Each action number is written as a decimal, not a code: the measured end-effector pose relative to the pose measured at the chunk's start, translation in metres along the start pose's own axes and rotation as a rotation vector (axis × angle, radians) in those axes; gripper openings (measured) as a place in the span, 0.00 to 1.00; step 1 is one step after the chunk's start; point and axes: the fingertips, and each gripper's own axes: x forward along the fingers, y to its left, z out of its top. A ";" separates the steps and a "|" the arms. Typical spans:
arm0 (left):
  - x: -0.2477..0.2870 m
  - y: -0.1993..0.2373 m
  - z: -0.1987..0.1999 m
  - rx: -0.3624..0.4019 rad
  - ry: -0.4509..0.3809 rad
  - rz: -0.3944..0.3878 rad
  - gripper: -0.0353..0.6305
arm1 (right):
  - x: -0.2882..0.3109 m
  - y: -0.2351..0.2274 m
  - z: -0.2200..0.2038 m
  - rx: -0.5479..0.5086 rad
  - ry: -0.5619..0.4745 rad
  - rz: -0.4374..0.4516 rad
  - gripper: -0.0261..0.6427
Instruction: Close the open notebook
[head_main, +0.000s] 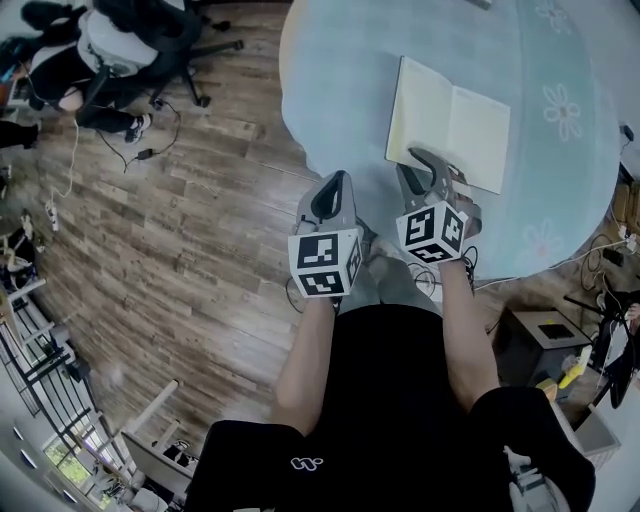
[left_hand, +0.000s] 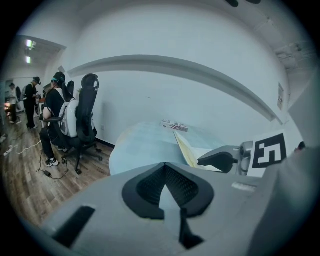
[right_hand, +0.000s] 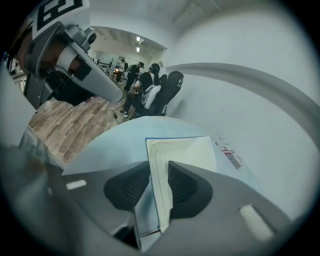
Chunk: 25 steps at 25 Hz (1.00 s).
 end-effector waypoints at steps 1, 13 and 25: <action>0.000 -0.004 0.000 0.011 0.001 -0.009 0.06 | -0.002 0.000 0.000 0.016 -0.008 -0.002 0.22; 0.007 -0.050 0.007 0.152 0.033 -0.118 0.06 | -0.042 -0.022 -0.003 0.338 -0.189 -0.041 0.08; 0.017 -0.092 -0.005 0.230 0.069 -0.206 0.06 | -0.084 -0.053 -0.040 0.589 -0.270 -0.190 0.07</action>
